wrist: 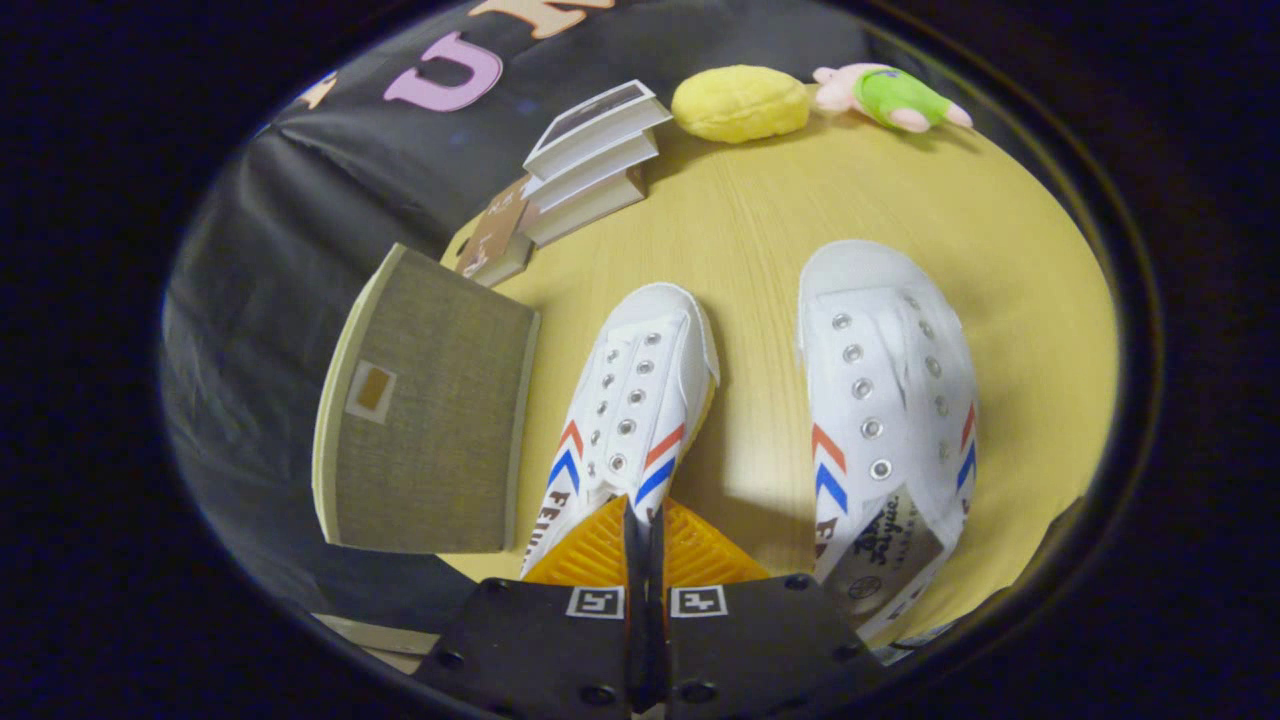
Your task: Open the storage box then place both shoes into the box .Put the left shoe in first, then the right shoe, with the right side of both shoes facing outward in a uniform manner.
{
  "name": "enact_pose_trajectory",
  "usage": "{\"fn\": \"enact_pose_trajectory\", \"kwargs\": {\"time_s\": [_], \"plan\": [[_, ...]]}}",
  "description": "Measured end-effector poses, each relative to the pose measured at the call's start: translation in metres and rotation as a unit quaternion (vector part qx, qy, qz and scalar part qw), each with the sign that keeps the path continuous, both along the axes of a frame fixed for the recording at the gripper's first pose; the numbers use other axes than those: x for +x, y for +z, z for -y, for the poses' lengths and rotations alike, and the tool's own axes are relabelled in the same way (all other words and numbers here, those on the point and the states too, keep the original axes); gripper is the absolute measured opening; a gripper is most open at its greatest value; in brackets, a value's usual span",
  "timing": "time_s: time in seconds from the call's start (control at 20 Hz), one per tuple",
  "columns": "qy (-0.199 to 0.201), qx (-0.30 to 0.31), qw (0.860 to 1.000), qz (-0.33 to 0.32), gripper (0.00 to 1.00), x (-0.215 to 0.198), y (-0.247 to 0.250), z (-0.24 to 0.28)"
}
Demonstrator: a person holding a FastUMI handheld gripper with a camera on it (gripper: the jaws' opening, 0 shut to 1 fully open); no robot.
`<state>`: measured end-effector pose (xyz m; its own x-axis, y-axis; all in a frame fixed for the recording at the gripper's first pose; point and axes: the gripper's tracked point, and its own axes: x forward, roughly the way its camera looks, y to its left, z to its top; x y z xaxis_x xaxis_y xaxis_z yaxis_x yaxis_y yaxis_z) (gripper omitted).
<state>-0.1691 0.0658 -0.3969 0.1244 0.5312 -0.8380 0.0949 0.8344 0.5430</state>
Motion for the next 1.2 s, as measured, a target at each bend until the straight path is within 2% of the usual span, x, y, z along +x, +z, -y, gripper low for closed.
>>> {"fn": "enact_pose_trajectory", "kwargs": {"time_s": [0.55,0.95,1.2], "plan": [[-0.042,0.07,0.996,0.04,0.03,0.037,0.082,-0.043],[-0.044,0.096,0.989,0.1,0.03,0.072,0.154,-0.078],[-0.028,0.111,0.986,0.117,0.03,0.075,0.177,-0.114]]}}
